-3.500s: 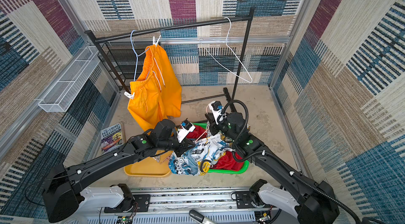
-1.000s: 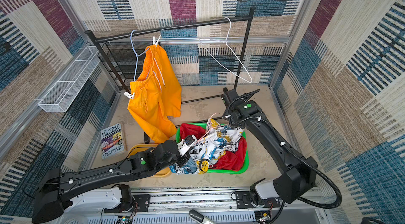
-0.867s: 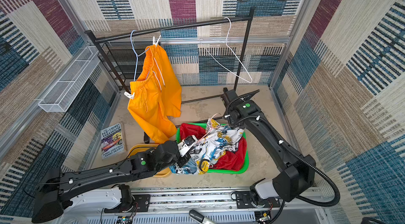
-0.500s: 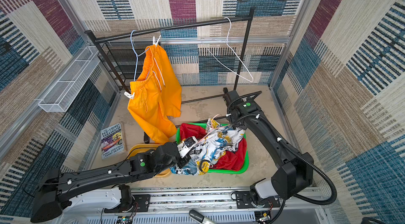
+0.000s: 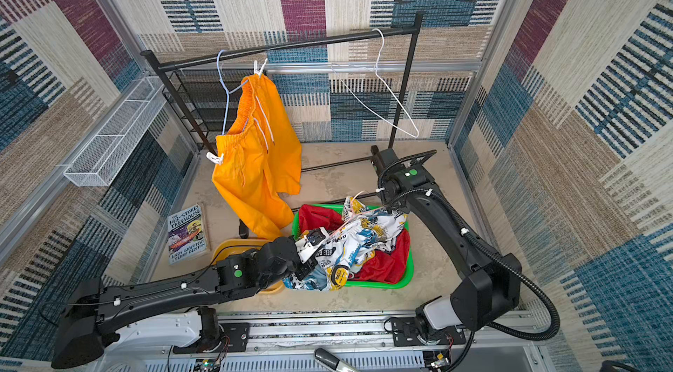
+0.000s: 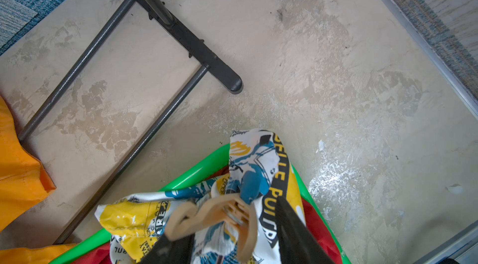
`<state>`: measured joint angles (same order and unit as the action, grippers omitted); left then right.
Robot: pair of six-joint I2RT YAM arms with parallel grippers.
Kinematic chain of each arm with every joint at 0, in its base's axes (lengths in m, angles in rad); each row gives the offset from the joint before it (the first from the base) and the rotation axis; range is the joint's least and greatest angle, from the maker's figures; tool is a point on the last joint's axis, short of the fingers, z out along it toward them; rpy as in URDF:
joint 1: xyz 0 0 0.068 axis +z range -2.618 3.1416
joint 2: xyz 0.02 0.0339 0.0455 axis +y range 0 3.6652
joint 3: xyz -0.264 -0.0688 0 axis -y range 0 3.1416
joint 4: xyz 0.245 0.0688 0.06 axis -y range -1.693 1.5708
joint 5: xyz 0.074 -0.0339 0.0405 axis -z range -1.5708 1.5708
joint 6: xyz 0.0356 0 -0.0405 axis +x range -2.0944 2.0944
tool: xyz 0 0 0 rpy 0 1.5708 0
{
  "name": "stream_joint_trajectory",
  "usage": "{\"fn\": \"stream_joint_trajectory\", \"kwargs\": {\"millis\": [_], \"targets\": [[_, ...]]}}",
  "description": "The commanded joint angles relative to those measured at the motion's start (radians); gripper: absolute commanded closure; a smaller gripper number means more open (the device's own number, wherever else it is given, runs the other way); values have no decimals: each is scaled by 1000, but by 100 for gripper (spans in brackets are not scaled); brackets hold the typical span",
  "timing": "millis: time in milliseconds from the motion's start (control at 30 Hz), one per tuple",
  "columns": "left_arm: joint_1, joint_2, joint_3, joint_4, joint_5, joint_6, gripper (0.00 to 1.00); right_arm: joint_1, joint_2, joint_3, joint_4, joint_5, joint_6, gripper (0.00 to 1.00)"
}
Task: Remove the clothespins securing shorts to the hanger
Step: Remove the clothespin from the hanger.
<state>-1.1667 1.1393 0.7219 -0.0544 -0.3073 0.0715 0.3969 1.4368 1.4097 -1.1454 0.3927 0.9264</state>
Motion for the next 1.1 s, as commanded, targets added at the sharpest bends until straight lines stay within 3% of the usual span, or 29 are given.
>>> {"fn": "stream_joint_trajectory", "kwargs": {"millis": [0, 133, 400, 767, 933, 1067], "targets": [[0, 3, 5, 24, -3, 16, 100, -1, -4, 11, 15, 47, 11, 51], [0, 4, 5, 21, -1, 10, 100, -1, -3, 6, 19, 66, 10, 51], [-1, 5, 7, 21, 8, 2, 100, -13, 20, -6, 59, 71, 1, 40], [-4, 2, 4, 23, 5, -1, 100, -15, 43, -18, 89, 57, 3, 52], [-4, 2, 2, 24, 3, -4, 100, -15, 27, -31, 98, 55, 3, 64], [-4, 8, 4, 21, 4, -8, 100, -15, 15, -34, 100, 64, 2, 68]]}}
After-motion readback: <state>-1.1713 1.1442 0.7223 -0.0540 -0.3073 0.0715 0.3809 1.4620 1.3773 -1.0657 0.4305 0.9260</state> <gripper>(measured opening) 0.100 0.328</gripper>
